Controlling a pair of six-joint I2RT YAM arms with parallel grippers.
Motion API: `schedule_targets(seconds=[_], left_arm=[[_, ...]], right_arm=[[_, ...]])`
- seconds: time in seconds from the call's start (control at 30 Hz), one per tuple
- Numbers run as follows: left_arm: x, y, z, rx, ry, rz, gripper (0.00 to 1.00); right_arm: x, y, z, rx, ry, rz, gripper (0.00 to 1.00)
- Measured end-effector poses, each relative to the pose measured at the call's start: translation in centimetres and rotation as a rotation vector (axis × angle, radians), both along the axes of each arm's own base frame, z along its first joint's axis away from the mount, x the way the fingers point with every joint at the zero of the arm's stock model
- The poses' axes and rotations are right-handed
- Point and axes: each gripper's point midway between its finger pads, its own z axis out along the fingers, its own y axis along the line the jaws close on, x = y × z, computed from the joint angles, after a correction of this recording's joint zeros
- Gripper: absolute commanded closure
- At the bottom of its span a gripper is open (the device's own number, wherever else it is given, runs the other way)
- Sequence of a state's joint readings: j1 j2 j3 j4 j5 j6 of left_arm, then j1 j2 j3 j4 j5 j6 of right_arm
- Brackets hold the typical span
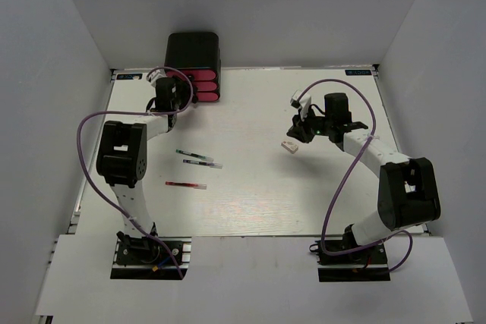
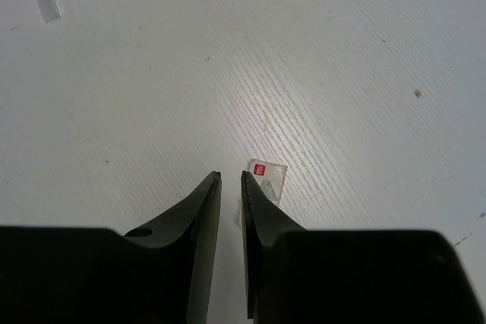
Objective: Sort the stationery into containers
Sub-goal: Open the drawer in the storage box.
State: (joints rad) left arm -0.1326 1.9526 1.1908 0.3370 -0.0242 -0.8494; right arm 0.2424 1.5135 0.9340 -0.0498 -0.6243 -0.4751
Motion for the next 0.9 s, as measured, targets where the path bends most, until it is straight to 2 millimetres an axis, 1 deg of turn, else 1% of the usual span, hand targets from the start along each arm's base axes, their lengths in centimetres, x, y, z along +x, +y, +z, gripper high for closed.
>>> schedule_targets(seconds=[0.23,0.33,0.37,0.43,0.53,0.73,0.77,0.8,0.87,0.9], left_arm=[[0.6,-0.2,0.6,-0.005,-0.043,-0.008,0.41],[0.7,-0.2,0.6,-0.003,-0.050,-0.007,0.44],[0.8,-0.1,0.4,-0.001,-0.048,-0.003,0.46],[0.8,0.1,0.0,0.004,-0.040,0.005,0.46],[0.9,0.2,-0.4,0.009,-0.031,0.016,0.48],[1.2,0.2,-0.1,0.006,-0.039,0.021,0.54],[1.2,0.2,-0.1,0.006,-0.039,0.022,0.55],[1.2,0.2,-0.1,0.006,-0.039,0.022,0.60],[1.2,0.2,-0.1,0.006,-0.039,0.023,0.65],[1.2,0.2,-0.1,0.005,-0.039,0.024,0.71]], right_arm=[[0.1,-0.1,0.0,0.000,0.000,-0.003,0.77],[0.1,-0.2,0.0,0.000,-0.001,-0.006,0.77],[0.1,-0.2,0.0,0.000,0.000,-0.006,0.77],[0.1,-0.2,0.0,-0.001,0.000,-0.006,0.77],[0.1,-0.3,-0.1,-0.001,0.001,-0.006,0.77],[0.2,-0.3,-0.7,-0.006,0.016,-0.006,0.77],[0.2,-0.3,-0.7,-0.006,0.015,-0.006,0.77],[0.2,-0.3,-0.7,-0.006,0.015,-0.005,0.77],[0.1,-0.3,-0.7,-0.006,0.015,-0.006,0.77],[0.2,-0.3,-0.7,-0.006,0.015,-0.006,0.77]])
